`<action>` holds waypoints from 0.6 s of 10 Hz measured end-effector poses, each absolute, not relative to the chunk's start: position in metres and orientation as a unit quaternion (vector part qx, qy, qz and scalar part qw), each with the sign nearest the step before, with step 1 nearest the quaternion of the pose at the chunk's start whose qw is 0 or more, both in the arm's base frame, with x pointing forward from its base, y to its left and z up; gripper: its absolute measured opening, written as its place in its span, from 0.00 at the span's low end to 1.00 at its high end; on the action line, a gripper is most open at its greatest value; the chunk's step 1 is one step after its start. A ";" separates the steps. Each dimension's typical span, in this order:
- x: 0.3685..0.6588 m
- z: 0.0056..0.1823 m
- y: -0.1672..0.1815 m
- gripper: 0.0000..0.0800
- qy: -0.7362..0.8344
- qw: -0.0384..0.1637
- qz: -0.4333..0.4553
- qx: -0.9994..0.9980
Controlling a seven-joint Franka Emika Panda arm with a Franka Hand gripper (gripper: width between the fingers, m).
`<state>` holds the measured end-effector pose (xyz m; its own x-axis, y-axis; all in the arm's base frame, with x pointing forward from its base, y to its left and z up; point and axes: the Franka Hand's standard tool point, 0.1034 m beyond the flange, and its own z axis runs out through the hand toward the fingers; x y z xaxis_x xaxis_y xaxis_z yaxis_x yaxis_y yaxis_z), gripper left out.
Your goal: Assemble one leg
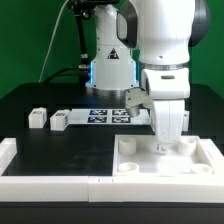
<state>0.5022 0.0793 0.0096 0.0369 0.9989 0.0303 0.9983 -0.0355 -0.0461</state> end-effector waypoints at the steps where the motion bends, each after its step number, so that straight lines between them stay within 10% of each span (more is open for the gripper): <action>1: 0.502 0.010 0.079 0.77 -0.694 0.027 0.005 -0.720; 6: 0.502 0.011 0.079 0.81 -0.694 0.027 0.005 -0.720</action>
Offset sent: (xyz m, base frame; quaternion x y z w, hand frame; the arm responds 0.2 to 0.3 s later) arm 0.0000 0.0000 0.0000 0.0000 0.0000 0.0000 1.0000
